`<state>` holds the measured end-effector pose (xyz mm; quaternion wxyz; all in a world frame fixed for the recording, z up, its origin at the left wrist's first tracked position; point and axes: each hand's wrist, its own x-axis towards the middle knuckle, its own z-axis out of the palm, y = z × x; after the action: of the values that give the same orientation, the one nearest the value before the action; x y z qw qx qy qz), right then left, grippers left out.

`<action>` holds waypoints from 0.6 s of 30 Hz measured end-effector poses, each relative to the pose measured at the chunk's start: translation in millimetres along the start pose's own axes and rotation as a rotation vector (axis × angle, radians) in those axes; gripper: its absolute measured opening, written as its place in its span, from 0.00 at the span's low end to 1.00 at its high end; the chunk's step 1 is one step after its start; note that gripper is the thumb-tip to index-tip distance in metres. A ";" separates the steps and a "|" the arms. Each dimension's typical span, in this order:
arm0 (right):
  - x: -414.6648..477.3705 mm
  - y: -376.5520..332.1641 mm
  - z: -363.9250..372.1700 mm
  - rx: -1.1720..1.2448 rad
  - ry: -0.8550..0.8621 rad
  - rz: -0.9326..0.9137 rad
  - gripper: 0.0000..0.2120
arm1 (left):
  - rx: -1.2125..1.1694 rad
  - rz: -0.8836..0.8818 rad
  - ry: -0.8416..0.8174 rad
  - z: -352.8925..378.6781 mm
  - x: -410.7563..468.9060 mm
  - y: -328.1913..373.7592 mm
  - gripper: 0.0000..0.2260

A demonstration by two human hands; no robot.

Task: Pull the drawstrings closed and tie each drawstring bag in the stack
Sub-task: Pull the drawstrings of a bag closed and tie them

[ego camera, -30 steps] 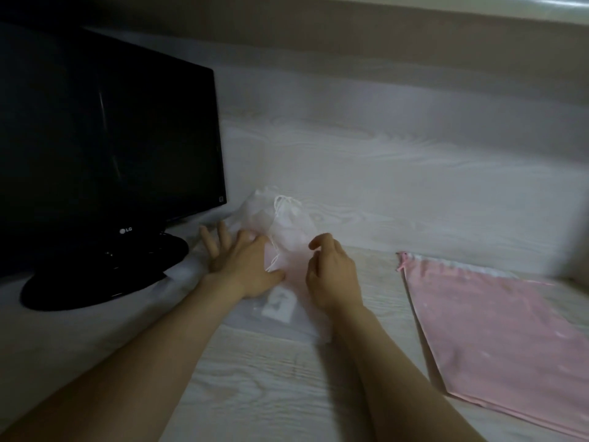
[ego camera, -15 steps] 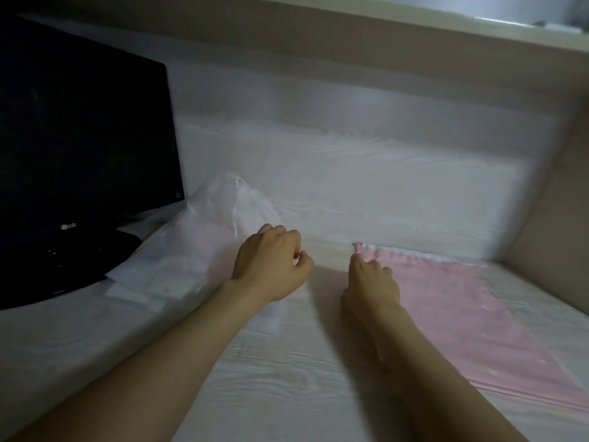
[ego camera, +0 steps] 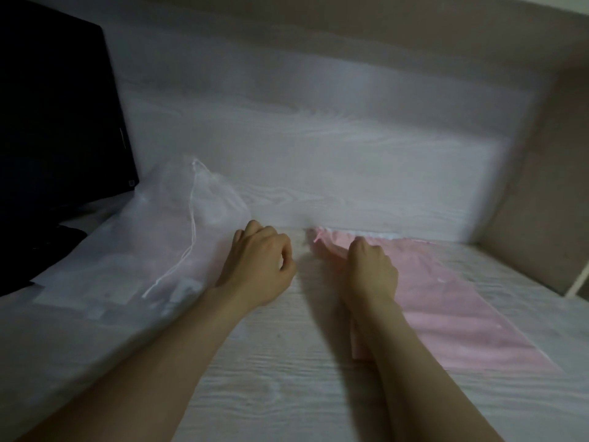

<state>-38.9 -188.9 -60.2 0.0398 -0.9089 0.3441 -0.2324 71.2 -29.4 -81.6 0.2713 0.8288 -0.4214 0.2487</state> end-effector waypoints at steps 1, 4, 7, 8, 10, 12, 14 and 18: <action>1.3 -0.9 -0.1 0.034 0.044 0.026 0.09 | -0.059 0.030 0.040 -0.6 -1.4 -2.3 0.04; 1.7 -4.5 0.3 0.166 0.194 0.062 0.17 | -0.220 0.054 0.112 -3.1 -3.9 -5.6 0.04; -6.8 -6.5 -5.5 0.351 0.352 0.072 0.24 | -0.282 -0.008 0.169 -2.6 -4.3 -6.3 0.08; -10.0 -6.9 -8.4 0.406 0.395 0.071 0.24 | -0.310 -0.045 0.179 -3.0 -4.5 -5.7 0.10; -16.3 -7.0 -13.4 0.484 0.451 0.036 0.24 | -0.384 -0.132 0.186 -5.2 -4.3 -5.4 0.18; -21.0 -6.3 -15.4 0.547 0.507 -0.054 0.25 | -0.458 -0.215 0.196 -9.5 -3.2 -4.0 0.29; -25.2 -7.2 -18.5 0.622 0.562 -0.180 0.24 | -0.534 -0.234 0.239 -12.9 -0.8 -3.9 0.36; -25.8 -6.1 -22.2 0.646 0.674 -0.329 0.21 | -0.575 -0.132 0.305 -16.6 4.1 -7.5 0.27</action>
<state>-62.1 -165.7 -49.2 0.1688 -0.7665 0.1001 -0.6116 76.6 -17.0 -68.6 0.5697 0.6971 -0.3740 0.2228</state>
